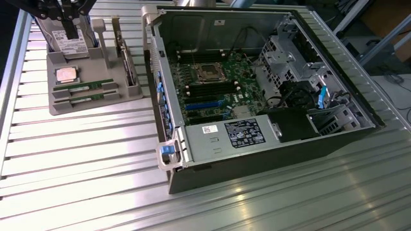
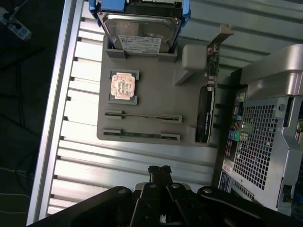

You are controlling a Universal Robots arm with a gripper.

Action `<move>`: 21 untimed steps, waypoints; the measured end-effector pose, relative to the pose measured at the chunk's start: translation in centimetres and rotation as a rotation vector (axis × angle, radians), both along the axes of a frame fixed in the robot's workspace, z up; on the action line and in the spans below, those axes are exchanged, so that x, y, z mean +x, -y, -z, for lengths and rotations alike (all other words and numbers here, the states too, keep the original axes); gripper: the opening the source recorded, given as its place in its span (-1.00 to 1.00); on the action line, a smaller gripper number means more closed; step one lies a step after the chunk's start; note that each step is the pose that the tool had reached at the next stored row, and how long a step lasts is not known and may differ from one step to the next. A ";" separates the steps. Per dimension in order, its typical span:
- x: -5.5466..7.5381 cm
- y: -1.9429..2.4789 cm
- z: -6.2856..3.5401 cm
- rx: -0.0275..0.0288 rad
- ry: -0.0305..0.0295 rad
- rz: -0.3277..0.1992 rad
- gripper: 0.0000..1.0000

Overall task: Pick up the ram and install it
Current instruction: 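Pick up the ram and move it above insertion slot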

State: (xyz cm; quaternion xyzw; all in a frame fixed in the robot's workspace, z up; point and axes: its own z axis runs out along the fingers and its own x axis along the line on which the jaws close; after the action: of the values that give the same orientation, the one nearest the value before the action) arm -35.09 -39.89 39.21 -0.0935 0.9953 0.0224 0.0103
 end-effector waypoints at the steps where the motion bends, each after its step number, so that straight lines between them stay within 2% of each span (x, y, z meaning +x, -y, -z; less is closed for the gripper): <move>1: 0.0 0.00 0.00 0.0000 0.0000 -0.010 -0.79; 7: 0.0 0.00 0.01 0.0000 0.0000 -0.056 -0.79; 21: 0.0 0.00 0.01 0.0000 0.0000 -0.126 -0.79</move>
State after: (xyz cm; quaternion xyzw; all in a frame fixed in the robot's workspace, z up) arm -35.09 -39.89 39.20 -0.1558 0.9875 0.0230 0.0089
